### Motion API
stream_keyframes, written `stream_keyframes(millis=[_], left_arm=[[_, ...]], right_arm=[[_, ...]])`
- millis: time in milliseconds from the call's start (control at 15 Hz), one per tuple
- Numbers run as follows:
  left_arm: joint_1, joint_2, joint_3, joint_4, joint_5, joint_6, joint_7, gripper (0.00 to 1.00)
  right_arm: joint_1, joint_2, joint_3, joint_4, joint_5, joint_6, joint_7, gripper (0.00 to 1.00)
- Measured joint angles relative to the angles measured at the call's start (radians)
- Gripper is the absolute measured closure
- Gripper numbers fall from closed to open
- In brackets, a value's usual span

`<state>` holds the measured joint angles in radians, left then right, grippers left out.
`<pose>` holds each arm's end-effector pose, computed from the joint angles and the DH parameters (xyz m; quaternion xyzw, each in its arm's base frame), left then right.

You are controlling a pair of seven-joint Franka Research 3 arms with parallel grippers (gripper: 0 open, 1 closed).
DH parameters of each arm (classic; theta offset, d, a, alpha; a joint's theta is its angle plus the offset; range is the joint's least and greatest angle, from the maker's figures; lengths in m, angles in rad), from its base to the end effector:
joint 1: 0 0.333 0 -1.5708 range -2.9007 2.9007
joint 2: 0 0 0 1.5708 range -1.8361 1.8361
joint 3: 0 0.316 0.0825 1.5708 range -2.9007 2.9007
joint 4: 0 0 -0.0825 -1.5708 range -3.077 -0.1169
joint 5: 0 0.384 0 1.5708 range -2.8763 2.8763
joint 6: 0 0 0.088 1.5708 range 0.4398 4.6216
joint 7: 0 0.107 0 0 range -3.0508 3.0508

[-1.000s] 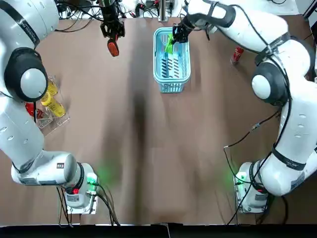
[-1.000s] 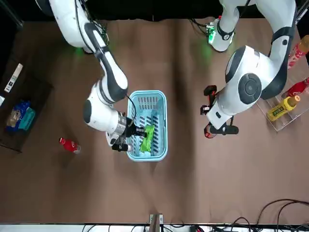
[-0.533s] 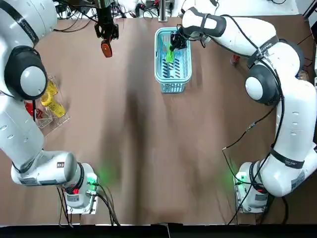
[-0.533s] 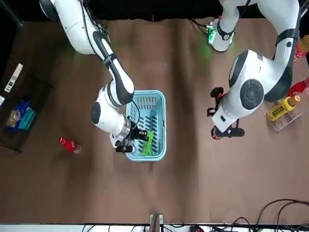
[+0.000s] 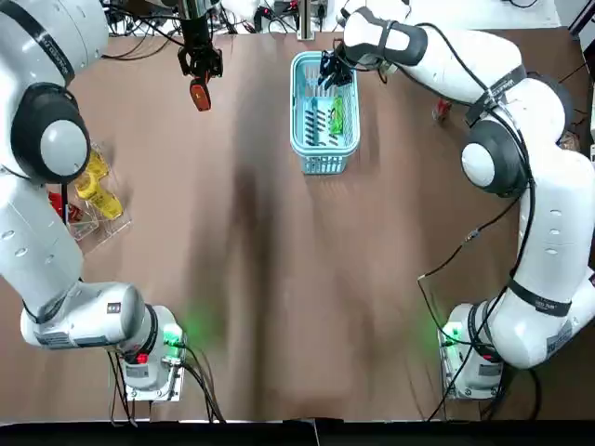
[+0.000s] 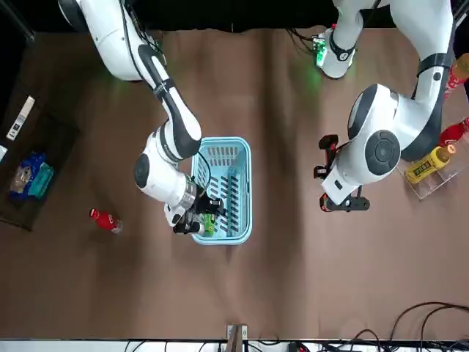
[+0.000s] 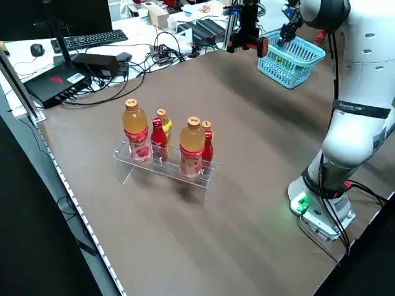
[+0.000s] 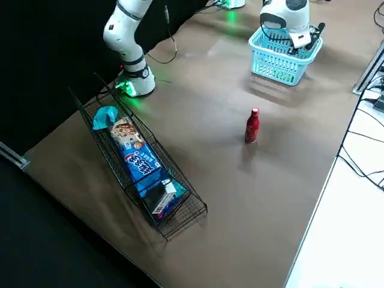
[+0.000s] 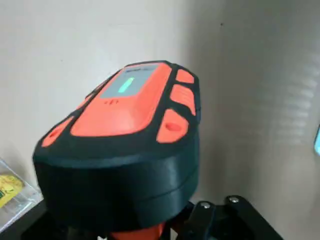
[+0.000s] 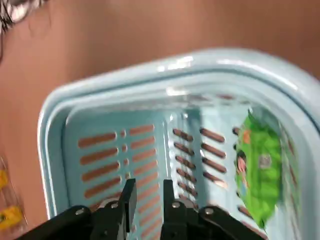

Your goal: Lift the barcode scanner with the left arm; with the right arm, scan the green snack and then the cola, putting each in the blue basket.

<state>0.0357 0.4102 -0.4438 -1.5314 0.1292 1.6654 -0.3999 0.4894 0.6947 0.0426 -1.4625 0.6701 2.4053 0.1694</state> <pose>0.6080 -0.2094 0.4211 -0.9927 0.0118 0.1176 0.0240 0.6420 0.3752 0.2987 -0.9570 0.0488 -0.0186 0.2852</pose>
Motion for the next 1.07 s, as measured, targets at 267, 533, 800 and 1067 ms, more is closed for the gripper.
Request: stream_keyframes(millis=[267, 533, 800, 1067], left_arm=[[-0.001, 0.004, -0.001, 0.0, -0.012, 0.0, -0.018, 0.86], [-0.002, 0.008, -0.001, 0.0, -0.013, 0.0, -0.029, 0.86], [-0.002, 0.012, -0.001, 0.0, -0.013, 0.0, -0.039, 0.86], [-0.005, 0.016, -0.001, 0.0, -0.013, 0.0, -0.043, 0.86]], right_arm=[[-0.044, -0.071, -0.008, 0.021, -0.028, -0.22, 0.0, 0.71], [-0.178, -0.2, -0.015, 0.027, -0.109, -0.461, 0.0, 0.7], [-0.342, -0.255, -0.014, 0.024, -0.34, -0.597, -0.04, 0.7], [-0.481, -0.254, -0.016, 0.001, -0.455, -0.622, -0.236, 0.63]])
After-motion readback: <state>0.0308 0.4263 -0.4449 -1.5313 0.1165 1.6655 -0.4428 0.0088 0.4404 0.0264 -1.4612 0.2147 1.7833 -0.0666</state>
